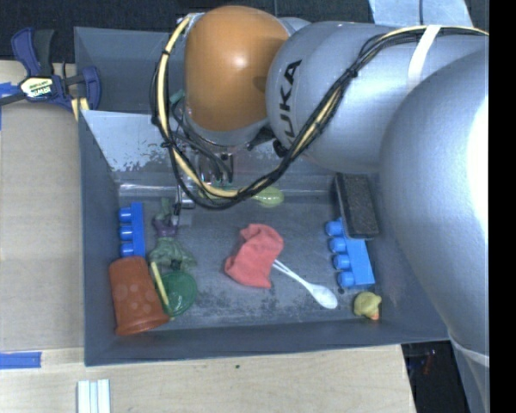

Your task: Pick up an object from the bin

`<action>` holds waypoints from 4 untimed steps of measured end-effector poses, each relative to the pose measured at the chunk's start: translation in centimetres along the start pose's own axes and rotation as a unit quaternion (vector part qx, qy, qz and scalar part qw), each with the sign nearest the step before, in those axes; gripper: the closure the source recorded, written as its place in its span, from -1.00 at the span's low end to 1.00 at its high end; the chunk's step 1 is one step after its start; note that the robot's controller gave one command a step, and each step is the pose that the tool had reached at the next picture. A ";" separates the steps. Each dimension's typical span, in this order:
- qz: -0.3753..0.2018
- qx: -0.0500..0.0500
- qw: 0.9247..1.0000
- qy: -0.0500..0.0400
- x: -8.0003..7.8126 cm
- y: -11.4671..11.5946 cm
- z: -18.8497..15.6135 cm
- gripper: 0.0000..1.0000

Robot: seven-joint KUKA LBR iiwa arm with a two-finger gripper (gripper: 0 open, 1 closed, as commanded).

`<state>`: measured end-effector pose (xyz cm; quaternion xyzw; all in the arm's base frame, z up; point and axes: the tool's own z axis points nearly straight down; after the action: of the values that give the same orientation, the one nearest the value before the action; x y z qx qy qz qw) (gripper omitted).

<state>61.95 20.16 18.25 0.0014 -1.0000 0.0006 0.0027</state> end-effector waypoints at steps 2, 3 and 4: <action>-0.073 -0.001 0.997 -0.005 0.0 -2.7 4.3 -1.00; -0.167 -0.001 0.986 -0.010 4.7 -2.9 11.0 -1.00; -0.164 -0.001 0.986 -0.015 8.1 -5.2 11.0 -1.00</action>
Offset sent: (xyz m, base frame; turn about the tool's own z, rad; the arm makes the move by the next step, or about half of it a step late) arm -0.0045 -0.0568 -0.0980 -0.2992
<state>53.82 14.95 7.27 0.1656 -0.9861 -0.0004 -0.0120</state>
